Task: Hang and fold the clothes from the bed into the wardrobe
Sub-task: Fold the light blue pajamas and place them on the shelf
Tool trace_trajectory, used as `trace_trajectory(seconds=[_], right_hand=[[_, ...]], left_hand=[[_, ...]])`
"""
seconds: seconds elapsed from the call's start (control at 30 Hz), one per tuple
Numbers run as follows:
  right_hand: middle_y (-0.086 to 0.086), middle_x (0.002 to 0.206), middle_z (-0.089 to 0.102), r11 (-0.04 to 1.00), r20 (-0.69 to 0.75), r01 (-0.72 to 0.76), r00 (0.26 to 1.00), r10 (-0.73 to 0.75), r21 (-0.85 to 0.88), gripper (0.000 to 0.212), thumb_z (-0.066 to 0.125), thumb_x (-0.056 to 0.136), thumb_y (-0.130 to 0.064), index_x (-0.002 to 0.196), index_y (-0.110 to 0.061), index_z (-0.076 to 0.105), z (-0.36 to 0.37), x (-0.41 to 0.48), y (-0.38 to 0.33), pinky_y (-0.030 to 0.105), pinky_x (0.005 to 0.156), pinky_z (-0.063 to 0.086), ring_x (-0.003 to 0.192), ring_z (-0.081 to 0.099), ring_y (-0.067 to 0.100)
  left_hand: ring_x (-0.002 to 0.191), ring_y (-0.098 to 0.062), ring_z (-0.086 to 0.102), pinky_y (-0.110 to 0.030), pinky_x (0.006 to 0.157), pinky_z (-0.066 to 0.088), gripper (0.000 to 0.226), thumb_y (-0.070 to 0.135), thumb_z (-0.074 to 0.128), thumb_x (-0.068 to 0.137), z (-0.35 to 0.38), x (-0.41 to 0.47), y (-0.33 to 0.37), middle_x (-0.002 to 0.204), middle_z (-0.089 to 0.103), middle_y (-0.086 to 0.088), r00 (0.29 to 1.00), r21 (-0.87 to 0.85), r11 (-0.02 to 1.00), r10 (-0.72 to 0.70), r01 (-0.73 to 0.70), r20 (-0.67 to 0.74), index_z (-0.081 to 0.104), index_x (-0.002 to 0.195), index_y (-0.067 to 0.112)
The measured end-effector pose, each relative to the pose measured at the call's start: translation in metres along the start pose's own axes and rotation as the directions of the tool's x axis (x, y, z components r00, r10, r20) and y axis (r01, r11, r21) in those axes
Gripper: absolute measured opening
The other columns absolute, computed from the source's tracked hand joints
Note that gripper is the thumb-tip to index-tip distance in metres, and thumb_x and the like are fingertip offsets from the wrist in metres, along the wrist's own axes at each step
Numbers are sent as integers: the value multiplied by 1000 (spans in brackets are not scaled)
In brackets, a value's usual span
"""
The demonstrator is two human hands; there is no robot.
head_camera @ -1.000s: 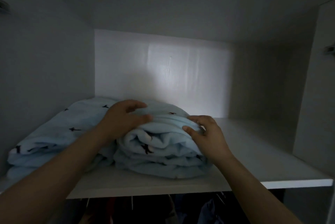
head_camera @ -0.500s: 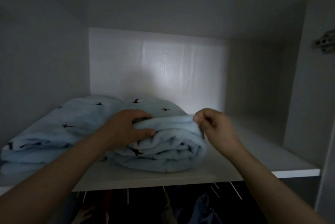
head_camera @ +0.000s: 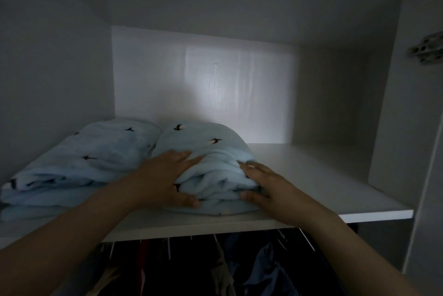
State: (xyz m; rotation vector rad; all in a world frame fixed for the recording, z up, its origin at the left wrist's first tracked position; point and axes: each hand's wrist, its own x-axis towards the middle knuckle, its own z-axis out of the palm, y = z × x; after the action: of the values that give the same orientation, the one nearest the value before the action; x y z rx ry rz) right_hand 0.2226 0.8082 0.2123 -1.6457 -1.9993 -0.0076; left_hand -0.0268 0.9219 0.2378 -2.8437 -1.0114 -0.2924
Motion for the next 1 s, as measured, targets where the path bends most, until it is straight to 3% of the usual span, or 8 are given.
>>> trace_trajectory(seconds=[0.1, 0.2, 0.27, 0.3, 0.37, 0.47, 0.7, 1.0], right_hand=[[-4, 157, 26, 1000, 20, -14, 1000, 14, 11, 70, 60, 89, -46, 150, -31, 28, 2, 21, -1, 22, 118, 17, 143, 21, 4], [-8, 149, 35, 1000, 4, -9, 1000, 8, 17, 67, 63, 88, -43, 147, -30, 34, 10, 41, -1, 0, 102, 18, 130, 31, -3], [-7, 145, 39, 999, -5, -13, 1000, 13, 32, 65, 64, 89, -40, 146, -30, 34, 15, 56, 0, -8, 93, 15, 125, 33, -3], [-6, 146, 38, 999, 4, -17, 1000, 17, 34, 65, 64, 89, -39, 146, -29, 34, 17, 65, 2, -4, 98, 18, 128, 34, -1], [-3, 153, 31, 999, 46, -44, 998, 43, 18, 70, 62, 90, -42, 150, -24, 29, 22, 80, 5, 15, 113, 21, 138, 30, 9], [-1, 159, 18, 996, 86, -87, 992, 88, -14, 78, 59, 91, -46, 153, -23, 19, 31, 104, 11, 32, 119, 20, 145, 20, 14], [4, 159, 17, 998, 136, -59, 989, 62, -25, 78, 60, 92, -39, 154, -20, 17, 48, 148, 20, 32, 117, 22, 145, 21, 17], [3, 160, 9, 997, 121, -77, 990, 76, 2, 82, 60, 92, -38, 154, -23, 10, 59, 172, 34, 27, 115, 19, 146, 18, 18]], left_hand=[[146, -14, 0, -31, 119, 1, 131, 100, 20, 33, 6, 14, -15, 160, -2, 5, 1000, 9, 1000, -19, 19, 5, -13, 146, 42], [146, -15, 0, -37, 120, 0, 142, 104, 19, 26, 10, 34, -33, 160, -2, 1, 1000, 33, 999, 0, -1, 31, -13, 148, 37], [146, -15, -1, -36, 119, -4, 137, 102, 26, 36, 14, 47, -46, 160, -2, -1, 999, 42, 999, 2, -4, 42, -13, 148, 34], [146, -15, -2, -35, 119, -6, 131, 98, 35, 46, 16, 54, -53, 160, -2, -2, 999, 41, 999, -3, 2, 40, -13, 148, 33], [146, -15, -3, -33, 117, -8, 120, 83, 53, 64, 19, 63, -64, 160, -3, -2, 999, 50, 999, -18, 17, 29, -14, 149, 31], [146, -15, -1, -32, 117, -7, 123, 83, 57, 60, 24, 75, -81, 160, -1, -1, 999, 69, 997, -42, 40, 17, -10, 150, 31], [144, -18, 12, -33, 119, 10, 118, 72, 70, 61, 29, 98, -112, 159, 11, 1, 993, 71, 991, -113, 114, -19, 3, 151, 33], [142, -18, 17, -31, 116, 11, 118, 71, 71, 61, 36, 120, -134, 158, 16, 1, 992, 65, 992, -108, 113, -63, 6, 151, 33]])
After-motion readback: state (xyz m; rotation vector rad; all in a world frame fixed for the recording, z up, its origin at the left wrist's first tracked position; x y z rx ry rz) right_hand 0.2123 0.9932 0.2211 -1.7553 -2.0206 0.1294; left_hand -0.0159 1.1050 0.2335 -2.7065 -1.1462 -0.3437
